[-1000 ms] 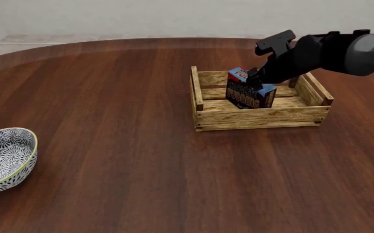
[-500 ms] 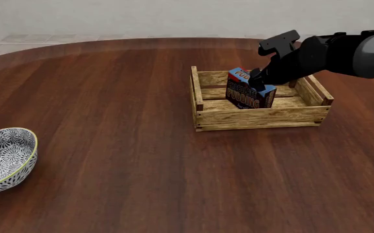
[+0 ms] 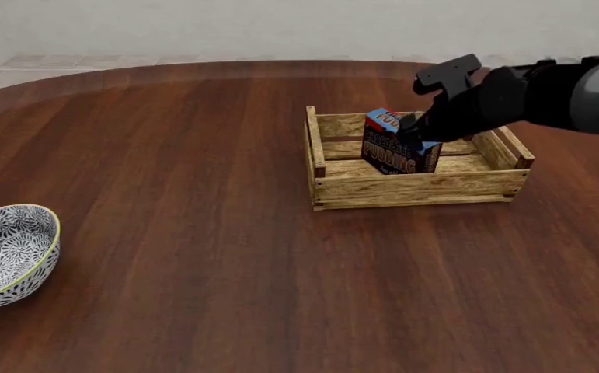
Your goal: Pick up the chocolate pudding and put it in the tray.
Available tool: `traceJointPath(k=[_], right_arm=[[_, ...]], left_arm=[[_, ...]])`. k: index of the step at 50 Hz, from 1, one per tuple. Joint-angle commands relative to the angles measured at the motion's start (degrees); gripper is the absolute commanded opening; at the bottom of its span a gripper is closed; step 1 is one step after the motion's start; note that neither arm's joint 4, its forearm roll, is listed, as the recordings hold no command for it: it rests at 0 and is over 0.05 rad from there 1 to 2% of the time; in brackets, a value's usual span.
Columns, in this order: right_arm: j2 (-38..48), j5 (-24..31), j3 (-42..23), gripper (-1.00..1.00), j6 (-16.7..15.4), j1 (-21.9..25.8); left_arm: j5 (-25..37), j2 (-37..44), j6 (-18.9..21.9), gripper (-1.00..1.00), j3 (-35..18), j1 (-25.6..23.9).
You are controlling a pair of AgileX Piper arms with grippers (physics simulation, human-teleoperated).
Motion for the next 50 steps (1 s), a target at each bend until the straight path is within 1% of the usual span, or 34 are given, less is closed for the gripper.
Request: traceJointPath(k=[1, 9, 19, 31, 44, 46, 47, 49, 50], right_arm=[[-0.6, -1.2, 1.7, 1.0, 1.0, 0.6], [-0.6, -1.4, 2.1, 1.0, 1.1, 0.6], [-1.6, -1.2, 2.6, 1.0, 1.1, 0.7], [-4.0, -1.0, 3.9, 1.0, 1.3, 0.6], [-7.1, -1.8, 6.7, 1.0, 2.3, 1.4], [-7.6, -2.1, 7.1, 1.0, 2.7, 1.6], [-8.1, -2.1, 7.4, 1.0, 3.1, 1.8], [-8.1, -2.1, 7.4, 1.0, 3.1, 1.8], [-8.5, -2.3, 7.7, 1.0, 3.4, 2.0]], left_arm=[[-1.7, 0.0, 0.1, 1.0, 1.8, -0.1], [-1.6, 0.0, 0.1, 1.0, 1.8, -0.2], [-4.4, 0.0, 0.0, 1.0, 4.5, 0.0], [-6.4, 0.0, 0.0, 1.0, 6.2, -0.1], [-5.8, 0.0, -0.1, 1.0, 5.3, -0.1], [-5.3, 0.0, -0.1, 1.0, 4.8, -0.1], [-3.8, 0.0, -0.2, 1.0, 3.3, -0.2], [-3.8, 0.0, -0.2, 1.0, 3.3, -0.2], [-2.7, 0.0, -0.2, 1.0, 2.1, -0.2]])
